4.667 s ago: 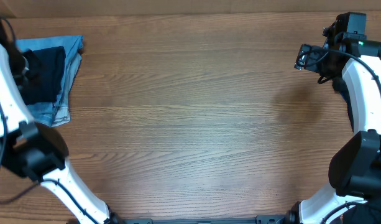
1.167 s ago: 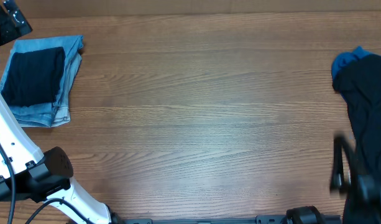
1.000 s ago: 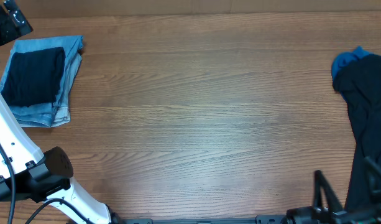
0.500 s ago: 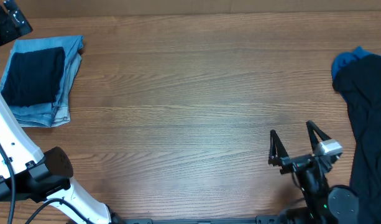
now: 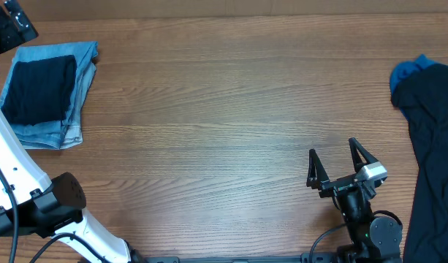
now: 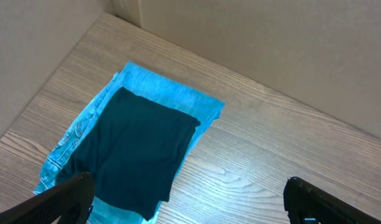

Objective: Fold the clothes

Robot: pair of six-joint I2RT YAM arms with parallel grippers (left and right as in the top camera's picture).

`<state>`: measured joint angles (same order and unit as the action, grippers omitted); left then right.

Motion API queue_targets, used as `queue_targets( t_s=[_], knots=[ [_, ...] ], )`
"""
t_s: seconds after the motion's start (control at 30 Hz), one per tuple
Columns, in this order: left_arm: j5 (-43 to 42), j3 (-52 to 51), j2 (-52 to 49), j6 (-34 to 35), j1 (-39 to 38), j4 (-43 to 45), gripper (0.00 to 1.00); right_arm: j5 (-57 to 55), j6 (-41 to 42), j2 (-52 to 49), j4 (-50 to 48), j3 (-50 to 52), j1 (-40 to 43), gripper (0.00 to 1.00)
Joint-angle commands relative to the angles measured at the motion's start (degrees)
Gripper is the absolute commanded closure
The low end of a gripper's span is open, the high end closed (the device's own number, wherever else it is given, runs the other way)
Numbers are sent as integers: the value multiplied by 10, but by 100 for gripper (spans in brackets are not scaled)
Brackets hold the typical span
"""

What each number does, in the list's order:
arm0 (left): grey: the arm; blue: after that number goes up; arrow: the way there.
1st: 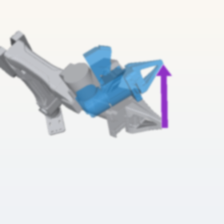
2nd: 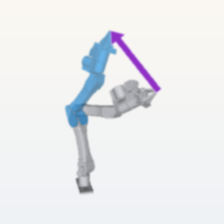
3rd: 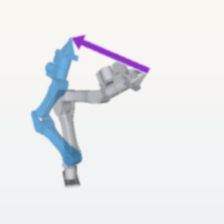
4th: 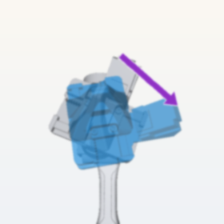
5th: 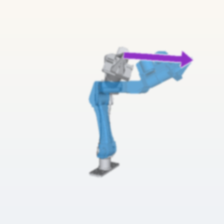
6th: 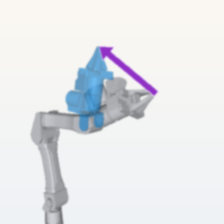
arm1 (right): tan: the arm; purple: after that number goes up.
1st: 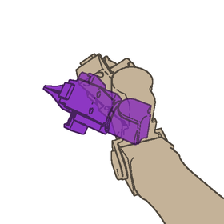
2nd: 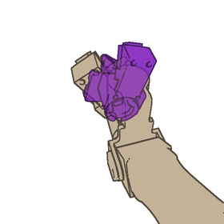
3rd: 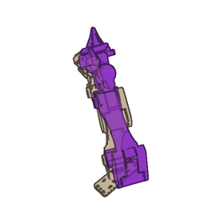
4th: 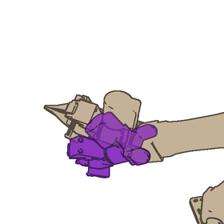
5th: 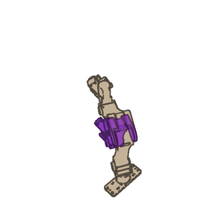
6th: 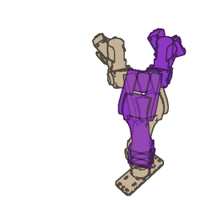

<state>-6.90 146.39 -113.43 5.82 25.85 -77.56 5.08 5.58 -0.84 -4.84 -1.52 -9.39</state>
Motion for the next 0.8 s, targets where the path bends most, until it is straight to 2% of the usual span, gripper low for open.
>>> queue_targets(
  t_s=[0.0, 0.33, 0.77],
  knots=[
    [-4, 0, 3, 6, -2, 2, 0, -5, 5, 6, 6, 11, 2, 0],
    [-4, 0, 3, 6, -2, 2, 0, 10, 5, 6, 92, 11, 62, 0],
    [-4, 0, 3, 6, -2, 2, 0, 10, 5, 6, 90, 11, 61, 0]
  ],
)
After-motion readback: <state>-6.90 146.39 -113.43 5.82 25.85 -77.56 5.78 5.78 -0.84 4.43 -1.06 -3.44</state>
